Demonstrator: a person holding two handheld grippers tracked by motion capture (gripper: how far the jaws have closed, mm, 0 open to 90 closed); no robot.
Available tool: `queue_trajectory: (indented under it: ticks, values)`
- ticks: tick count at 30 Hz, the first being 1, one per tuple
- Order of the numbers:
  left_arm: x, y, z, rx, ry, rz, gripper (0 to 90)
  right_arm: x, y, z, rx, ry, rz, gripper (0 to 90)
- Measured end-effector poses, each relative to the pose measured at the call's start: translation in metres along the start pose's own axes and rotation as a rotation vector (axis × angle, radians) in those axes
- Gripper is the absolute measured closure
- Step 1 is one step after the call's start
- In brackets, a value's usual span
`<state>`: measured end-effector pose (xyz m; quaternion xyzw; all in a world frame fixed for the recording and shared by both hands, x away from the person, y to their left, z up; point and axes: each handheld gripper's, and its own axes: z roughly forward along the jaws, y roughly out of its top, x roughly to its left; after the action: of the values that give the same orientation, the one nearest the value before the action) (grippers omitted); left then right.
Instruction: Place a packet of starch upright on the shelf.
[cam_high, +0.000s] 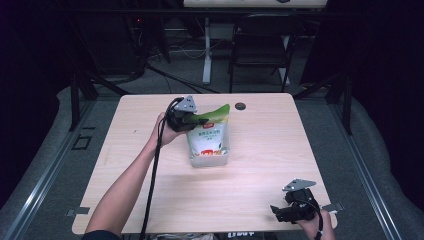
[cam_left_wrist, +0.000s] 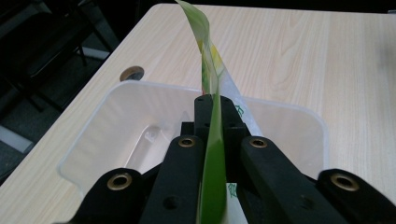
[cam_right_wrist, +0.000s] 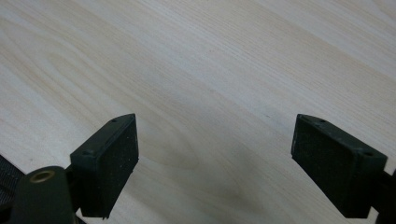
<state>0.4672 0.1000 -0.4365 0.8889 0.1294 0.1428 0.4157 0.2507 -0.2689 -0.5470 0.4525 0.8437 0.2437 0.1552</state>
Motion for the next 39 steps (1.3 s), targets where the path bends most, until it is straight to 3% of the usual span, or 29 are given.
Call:
queue_trajectory:
  ticks: [6, 11, 17, 21, 26, 30, 35, 39]
  values:
    - [0.009, -0.006, 0.003, 0.013, 0.001, -0.033, 89.2, 0.0, 0.0, 0.0, 0.003, -0.002, -0.002, 14.1]
    - [0.015, -0.005, 0.007, 0.044, 0.009, -0.036, 88.5, 0.0, 0.0, 0.0, -0.003, -0.004, 0.006, 14.1]
    - [0.016, -0.006, 0.007, 0.044, 0.02, -0.068, 85.4, 0.0, 0.0, 0.0, 0.003, -0.001, -0.001, 14.1]
    - [0.018, -0.006, 0.004, 0.029, 0.026, -0.1, 73.5, 0.0, 0.0, 0.0, -0.001, 0.003, 0.0, 14.1]
    - [0.02, -0.005, -0.002, 0.032, 0.059, -0.148, 41.4, 0.0, 0.0, 0.001, -0.001, 0.005, 0.0, 14.1]
    - [0.02, -0.003, -0.01, 0.022, 0.094, -0.177, 26.0, 0.0, 0.0, 0.001, 0.0, 0.005, 0.0, 14.1]
    - [0.018, 0.0, -0.024, 0.029, 0.134, -0.175, 16.5, 0.0, 0.0, 0.0, -0.001, 0.003, 0.001, 14.1]
    - [0.013, 0.001, -0.038, 0.03, 0.159, -0.197, 12.0, 0.001, 0.0, 0.0, -0.001, 0.002, 0.0, 14.1]
